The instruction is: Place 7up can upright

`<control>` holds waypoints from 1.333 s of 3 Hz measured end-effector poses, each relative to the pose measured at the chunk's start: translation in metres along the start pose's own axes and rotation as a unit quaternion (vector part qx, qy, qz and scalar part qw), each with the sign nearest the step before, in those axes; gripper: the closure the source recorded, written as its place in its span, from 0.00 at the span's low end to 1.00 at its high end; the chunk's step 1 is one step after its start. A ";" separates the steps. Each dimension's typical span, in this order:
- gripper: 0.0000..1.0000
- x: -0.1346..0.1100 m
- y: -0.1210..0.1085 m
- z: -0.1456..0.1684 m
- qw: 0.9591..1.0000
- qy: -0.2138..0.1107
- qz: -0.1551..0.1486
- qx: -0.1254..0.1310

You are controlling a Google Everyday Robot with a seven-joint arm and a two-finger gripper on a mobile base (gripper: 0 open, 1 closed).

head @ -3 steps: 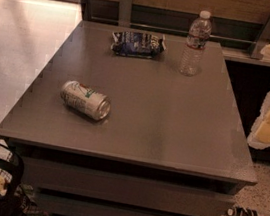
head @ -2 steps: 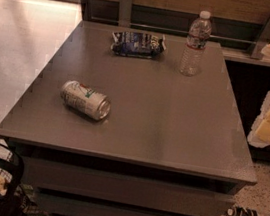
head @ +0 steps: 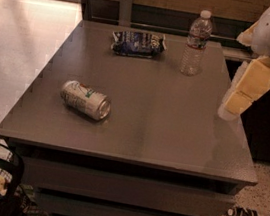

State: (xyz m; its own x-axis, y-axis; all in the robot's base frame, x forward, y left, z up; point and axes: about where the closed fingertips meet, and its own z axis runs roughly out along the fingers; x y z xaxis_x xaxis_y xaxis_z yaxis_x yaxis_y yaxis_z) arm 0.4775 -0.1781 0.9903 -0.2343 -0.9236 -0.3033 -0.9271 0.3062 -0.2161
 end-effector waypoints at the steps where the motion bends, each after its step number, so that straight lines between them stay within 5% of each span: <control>1: 0.00 -0.046 -0.003 0.026 0.999 -0.015 0.044 -0.027; 2: 0.00 -0.084 0.004 0.038 0.998 -0.004 0.064 -0.029; 4: 0.00 -0.161 0.018 0.069 0.999 0.011 0.033 -0.041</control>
Offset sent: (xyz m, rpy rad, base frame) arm 0.0325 0.1336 -0.0132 0.0422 0.1180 -0.1544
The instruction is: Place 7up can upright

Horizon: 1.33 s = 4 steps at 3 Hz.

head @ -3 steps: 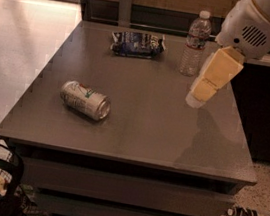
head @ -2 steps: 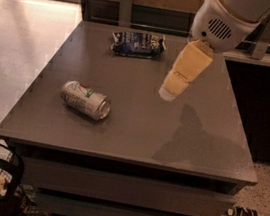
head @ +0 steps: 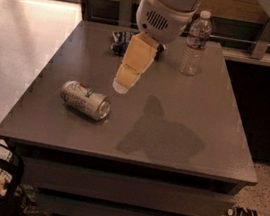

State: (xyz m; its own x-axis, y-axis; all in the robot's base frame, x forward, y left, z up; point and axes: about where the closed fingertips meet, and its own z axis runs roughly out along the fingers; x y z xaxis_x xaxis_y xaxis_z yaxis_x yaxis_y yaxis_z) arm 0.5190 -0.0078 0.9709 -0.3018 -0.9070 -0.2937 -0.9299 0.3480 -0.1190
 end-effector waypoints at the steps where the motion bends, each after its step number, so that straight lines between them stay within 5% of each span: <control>1: 0.00 -0.016 -0.001 0.008 1.000 0.003 -0.007 0.002; 3: 0.00 -0.066 0.002 0.044 0.999 0.028 -0.028 -0.008; 4: 0.00 -0.072 0.008 0.057 0.999 0.042 -0.007 -0.023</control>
Offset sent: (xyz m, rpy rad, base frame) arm 0.0261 0.0626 -0.0120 -0.0646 0.0109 0.0605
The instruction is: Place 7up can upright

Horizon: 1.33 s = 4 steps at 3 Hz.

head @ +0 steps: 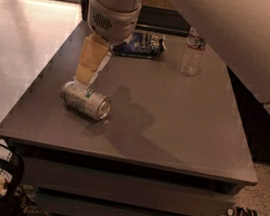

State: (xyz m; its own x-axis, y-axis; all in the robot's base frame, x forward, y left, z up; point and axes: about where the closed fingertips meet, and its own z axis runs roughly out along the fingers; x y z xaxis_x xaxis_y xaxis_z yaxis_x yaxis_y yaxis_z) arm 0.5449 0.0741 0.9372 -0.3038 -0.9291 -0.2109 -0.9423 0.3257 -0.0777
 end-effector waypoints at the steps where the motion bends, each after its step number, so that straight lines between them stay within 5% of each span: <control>1: 0.00 -0.010 0.015 0.016 1.000 0.017 0.019 -0.012; 4: 0.00 -0.026 0.045 0.069 0.997 0.059 0.047 -0.034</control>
Offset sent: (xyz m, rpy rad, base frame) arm -0.0327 0.0469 -0.0560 -0.1134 0.1394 -0.0889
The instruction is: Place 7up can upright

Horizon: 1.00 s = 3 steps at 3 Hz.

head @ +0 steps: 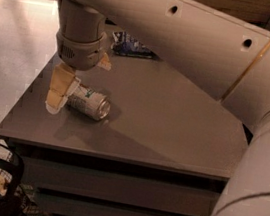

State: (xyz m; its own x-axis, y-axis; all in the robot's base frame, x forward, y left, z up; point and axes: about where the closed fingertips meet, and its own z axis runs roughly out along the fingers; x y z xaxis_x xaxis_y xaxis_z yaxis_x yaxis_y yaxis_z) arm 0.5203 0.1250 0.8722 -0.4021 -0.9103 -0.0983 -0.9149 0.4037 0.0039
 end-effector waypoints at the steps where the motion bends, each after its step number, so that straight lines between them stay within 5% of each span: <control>1: 0.00 -0.002 0.001 0.015 1.000 0.011 0.010 -0.007; 3: 0.00 0.000 0.000 0.036 0.999 0.033 0.034 -0.012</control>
Offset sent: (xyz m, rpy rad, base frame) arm -0.0033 0.0020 -0.0392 -0.0769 0.0780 -0.0588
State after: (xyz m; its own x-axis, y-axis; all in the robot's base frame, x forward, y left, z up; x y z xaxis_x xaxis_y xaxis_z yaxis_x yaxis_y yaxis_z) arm 0.5218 0.1281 0.8359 -0.4647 -0.8849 -0.0310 -0.8854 0.4638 0.0323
